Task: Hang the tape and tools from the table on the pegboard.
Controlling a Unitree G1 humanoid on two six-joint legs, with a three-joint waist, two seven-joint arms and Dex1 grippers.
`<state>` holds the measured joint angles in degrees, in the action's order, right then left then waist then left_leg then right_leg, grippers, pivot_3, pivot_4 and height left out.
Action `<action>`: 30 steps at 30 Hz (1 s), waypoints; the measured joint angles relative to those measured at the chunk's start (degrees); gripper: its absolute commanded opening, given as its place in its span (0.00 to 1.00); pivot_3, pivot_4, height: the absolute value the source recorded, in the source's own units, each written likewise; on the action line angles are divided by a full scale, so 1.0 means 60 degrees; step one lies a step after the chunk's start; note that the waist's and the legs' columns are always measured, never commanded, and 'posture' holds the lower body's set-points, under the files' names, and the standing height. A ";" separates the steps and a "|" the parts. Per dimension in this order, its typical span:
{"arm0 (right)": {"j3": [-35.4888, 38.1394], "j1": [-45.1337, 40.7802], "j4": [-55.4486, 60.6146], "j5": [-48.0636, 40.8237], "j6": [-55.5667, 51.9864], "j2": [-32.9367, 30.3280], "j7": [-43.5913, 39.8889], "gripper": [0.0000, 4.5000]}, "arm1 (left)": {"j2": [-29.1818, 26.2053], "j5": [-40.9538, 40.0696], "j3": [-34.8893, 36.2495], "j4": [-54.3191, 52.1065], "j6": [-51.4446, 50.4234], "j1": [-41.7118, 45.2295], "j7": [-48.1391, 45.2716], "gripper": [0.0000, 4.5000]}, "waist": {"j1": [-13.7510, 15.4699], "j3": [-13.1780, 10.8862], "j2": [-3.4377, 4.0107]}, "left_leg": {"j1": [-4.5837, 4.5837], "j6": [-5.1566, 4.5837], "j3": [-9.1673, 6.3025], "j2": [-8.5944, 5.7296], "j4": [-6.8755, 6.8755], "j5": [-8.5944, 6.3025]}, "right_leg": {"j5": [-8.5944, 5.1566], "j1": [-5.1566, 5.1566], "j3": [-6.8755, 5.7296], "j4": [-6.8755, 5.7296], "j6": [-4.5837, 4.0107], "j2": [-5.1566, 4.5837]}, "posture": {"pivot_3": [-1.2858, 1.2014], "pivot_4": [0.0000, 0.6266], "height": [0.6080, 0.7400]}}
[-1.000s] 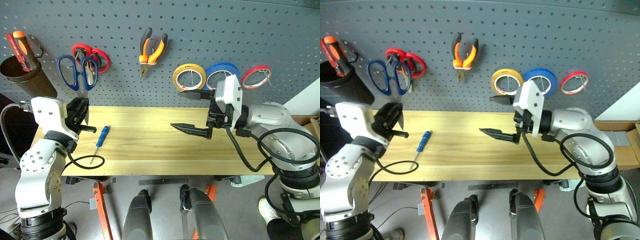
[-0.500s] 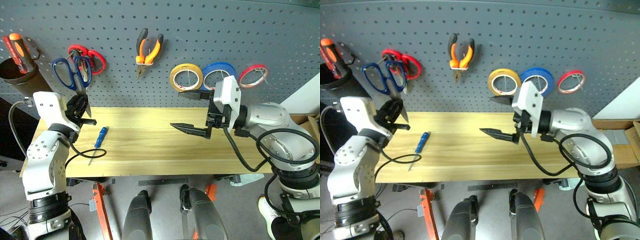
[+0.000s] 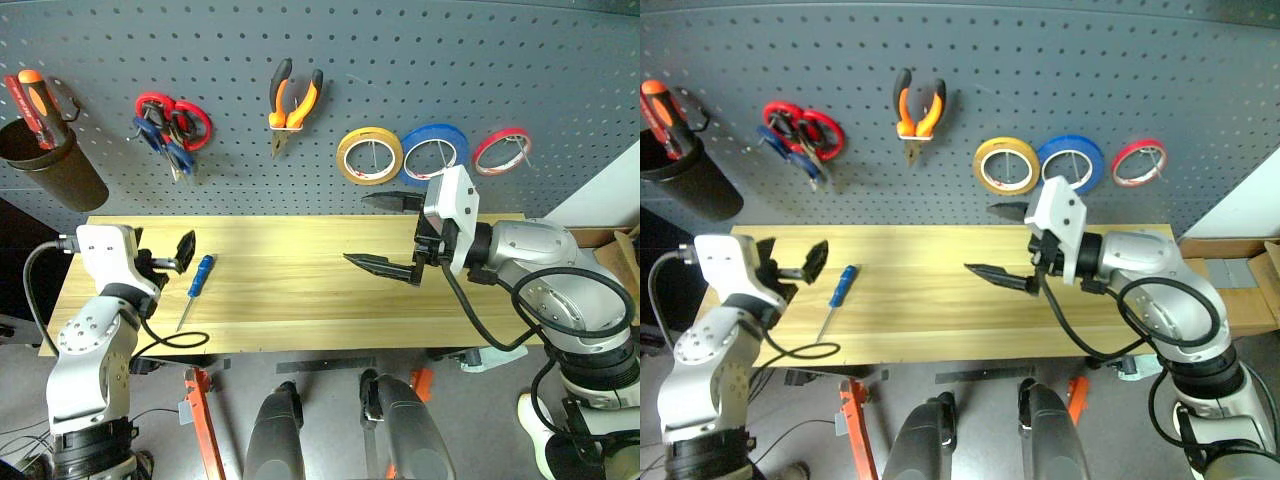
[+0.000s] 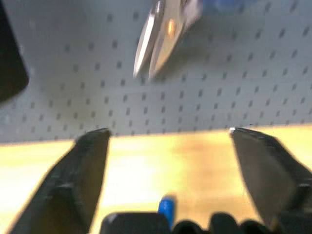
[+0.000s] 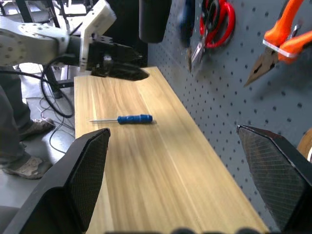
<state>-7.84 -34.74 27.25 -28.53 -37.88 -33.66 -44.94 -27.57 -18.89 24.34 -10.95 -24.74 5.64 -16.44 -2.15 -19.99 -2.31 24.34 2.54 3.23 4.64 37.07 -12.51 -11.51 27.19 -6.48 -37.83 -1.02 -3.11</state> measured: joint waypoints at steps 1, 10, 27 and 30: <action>0.0032 0.0039 0.0021 -0.0097 -0.0149 0.0034 0.0076 1.00 | -0.0032 0.0065 -0.0052 0.0007 -0.0167 -0.0153 0.0023 0.99 | 0.0007 0.0000 0.0000 | 0.0000 0.0000 -0.0001 0.0000 0.0000 0.0000 | 0.0000 0.0000 -0.0001 0.0000 0.0000 0.0000 | 0.47 0.56 1.00; 0.0430 0.0273 0.0491 -0.1551 -0.2563 0.0699 0.1494 1.00 | -0.0832 0.1329 -0.2197 0.0113 -0.2517 -0.0427 -0.0055 0.99 | 0.0099 0.0000 0.0001 | 0.0002 0.0000 -0.0005 0.0000 -0.0001 0.0000 | -0.0002 0.0002 0.0004 0.0010 -0.0001 0.0000 | 0.47 0.56 1.00; 0.0651 -0.0514 0.0456 -0.2177 -0.5524 0.2348 0.4051 1.00 | -0.1377 0.2054 -0.3136 0.5841 -0.2892 0.3783 -0.0923 0.99 | -0.0060 -0.0024 -0.0008 | 0.0003 -0.0006 0.0018 -0.0007 -0.0017 -0.0001 | -0.0002 0.0020 0.0063 0.0008 0.0000 0.0002 | 0.45 0.64 1.00; 0.0505 -0.0736 0.0386 -0.2061 -0.5532 0.2458 0.4243 1.00 | -0.1395 0.2111 -0.3333 0.6570 -0.2608 0.4288 -0.1287 0.99 | -0.0060 -0.0030 -0.0006 | 0.0002 -0.0005 0.0019 -0.0007 -0.0016 -0.0001 | -0.0002 0.0020 0.0065 0.0006 0.0000 0.0000 | 0.45 0.66 1.00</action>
<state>-4.81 -39.15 29.56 -40.89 -71.08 -18.91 -19.48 -35.94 -6.22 4.34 28.47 -40.39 31.37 -24.17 -2.51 -20.17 -2.35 24.35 2.50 3.34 4.60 36.98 -12.52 -11.52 27.31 -6.09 -37.79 -1.02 -3.11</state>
